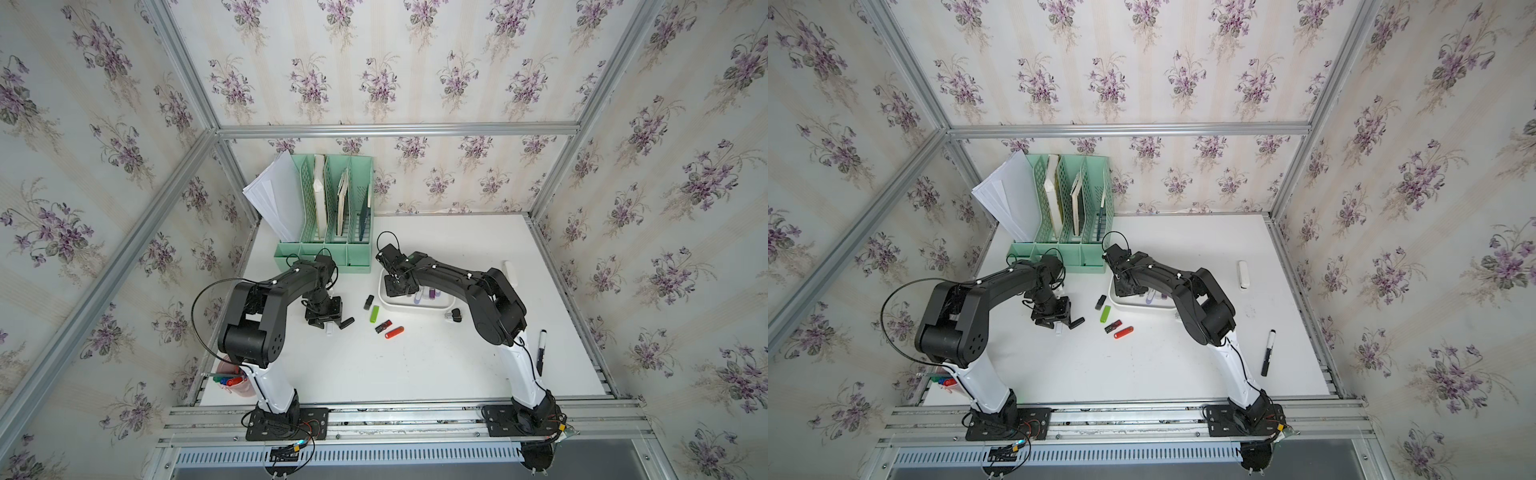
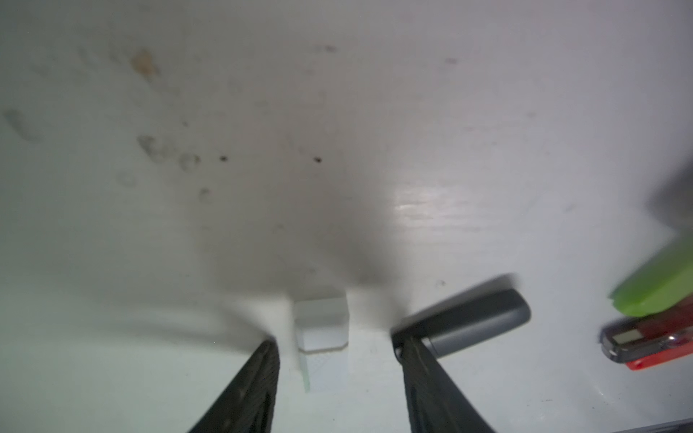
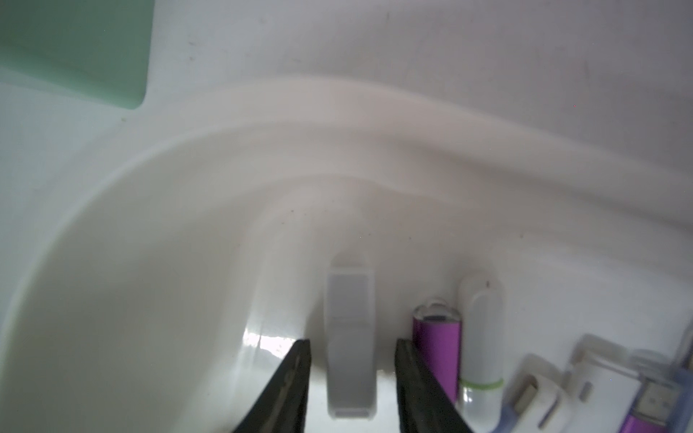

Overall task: Put the usb flash drive into the storage box
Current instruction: Pick up the USB flash from the center of the board, then adjust the storage box at the center of the board.

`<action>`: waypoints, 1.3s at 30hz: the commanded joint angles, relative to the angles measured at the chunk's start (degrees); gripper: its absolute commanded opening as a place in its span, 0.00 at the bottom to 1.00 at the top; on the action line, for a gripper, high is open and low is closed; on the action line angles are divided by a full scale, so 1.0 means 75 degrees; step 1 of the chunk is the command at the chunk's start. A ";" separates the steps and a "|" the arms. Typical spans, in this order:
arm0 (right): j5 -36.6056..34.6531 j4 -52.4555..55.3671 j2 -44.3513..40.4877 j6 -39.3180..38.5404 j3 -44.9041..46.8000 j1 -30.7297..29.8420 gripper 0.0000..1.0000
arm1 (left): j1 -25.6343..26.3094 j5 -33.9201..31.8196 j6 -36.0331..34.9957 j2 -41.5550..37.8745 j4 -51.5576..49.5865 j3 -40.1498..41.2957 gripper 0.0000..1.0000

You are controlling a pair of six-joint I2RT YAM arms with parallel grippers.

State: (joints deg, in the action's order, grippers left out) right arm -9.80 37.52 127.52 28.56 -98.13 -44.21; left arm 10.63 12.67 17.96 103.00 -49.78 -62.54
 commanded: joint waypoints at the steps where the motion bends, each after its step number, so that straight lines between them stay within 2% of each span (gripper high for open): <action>1: -0.0172 0.0026 -0.0179 0.0019 -0.0013 -0.0006 0.46 | 0.0028 -0.0239 0.0033 0.0048 -0.0063 -0.0014 0.56; 2: -0.0180 0.0026 -0.0229 0.0014 0.0001 -0.0011 0.47 | 0.0037 -0.0274 0.0030 0.0035 -0.0065 -0.0002 0.51; 3: -0.0181 0.0037 -0.0273 0.0020 0.0003 -0.0010 0.47 | 0.0045 -0.0303 0.0041 0.0026 -0.0057 0.0004 0.51; 17: -0.0423 0.0102 -0.1081 0.0024 0.0400 -0.0006 0.48 | 0.0028 -0.0271 0.0116 -0.0160 -0.0005 0.0018 0.52; 23: -0.0480 0.0141 -0.1375 0.0001 0.0648 -0.0006 0.48 | 0.0029 -0.0515 0.0046 -0.0004 -0.0101 -0.0041 0.48; 32: -0.0892 0.0257 -0.2088 0.0130 0.1094 0.0051 0.48 | 0.0033 -0.0587 0.0073 -0.0082 -0.0111 0.0013 0.36; 39: -0.1072 0.0284 -0.3014 0.0205 0.2007 0.0657 0.49 | 0.0039 -0.0542 0.0065 -0.0090 -0.0073 0.0074 0.29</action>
State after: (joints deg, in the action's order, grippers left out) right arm -15.77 38.76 107.24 29.19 -85.19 -40.95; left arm 10.92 8.95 18.39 102.72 -49.78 -62.22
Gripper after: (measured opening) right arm 0.488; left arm 0.299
